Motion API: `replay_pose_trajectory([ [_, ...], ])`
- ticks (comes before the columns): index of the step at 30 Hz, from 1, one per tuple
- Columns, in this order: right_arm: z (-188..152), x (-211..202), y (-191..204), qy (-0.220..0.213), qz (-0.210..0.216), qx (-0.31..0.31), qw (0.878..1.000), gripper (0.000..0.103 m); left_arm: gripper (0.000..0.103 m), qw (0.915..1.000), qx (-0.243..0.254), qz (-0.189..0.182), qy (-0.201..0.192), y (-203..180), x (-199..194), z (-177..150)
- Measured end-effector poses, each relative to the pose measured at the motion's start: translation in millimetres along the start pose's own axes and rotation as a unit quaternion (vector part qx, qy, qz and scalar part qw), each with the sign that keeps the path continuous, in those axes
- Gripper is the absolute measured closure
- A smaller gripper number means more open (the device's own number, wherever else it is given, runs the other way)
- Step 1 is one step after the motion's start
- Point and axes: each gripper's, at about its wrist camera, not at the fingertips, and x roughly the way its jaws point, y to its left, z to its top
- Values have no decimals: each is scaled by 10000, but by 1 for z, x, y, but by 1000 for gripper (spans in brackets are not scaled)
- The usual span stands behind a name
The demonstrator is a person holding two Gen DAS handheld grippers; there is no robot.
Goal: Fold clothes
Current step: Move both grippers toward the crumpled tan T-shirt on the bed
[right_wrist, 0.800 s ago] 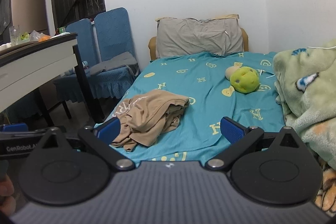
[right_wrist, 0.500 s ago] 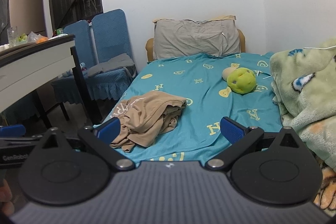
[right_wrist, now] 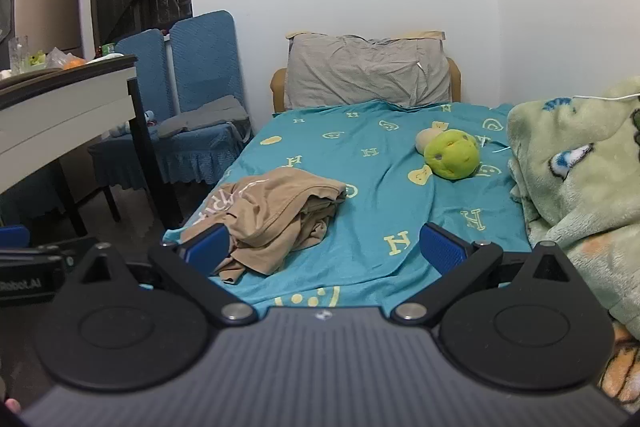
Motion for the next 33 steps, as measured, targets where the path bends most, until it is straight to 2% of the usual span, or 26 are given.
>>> replay_pose_trajectory([
  [24,-2,-1,-4,6,-56,32,10000,0,0,9997,227,62,-7,-9,7,-9],
  [31,16,12,-14,270,-39,353,9990,0,0,9992,340,-140,176,-17,28,-7],
  [33,35,16,-24,351,93,749,9965,0,0,9968,563,-465,337,-26,48,-3],
])
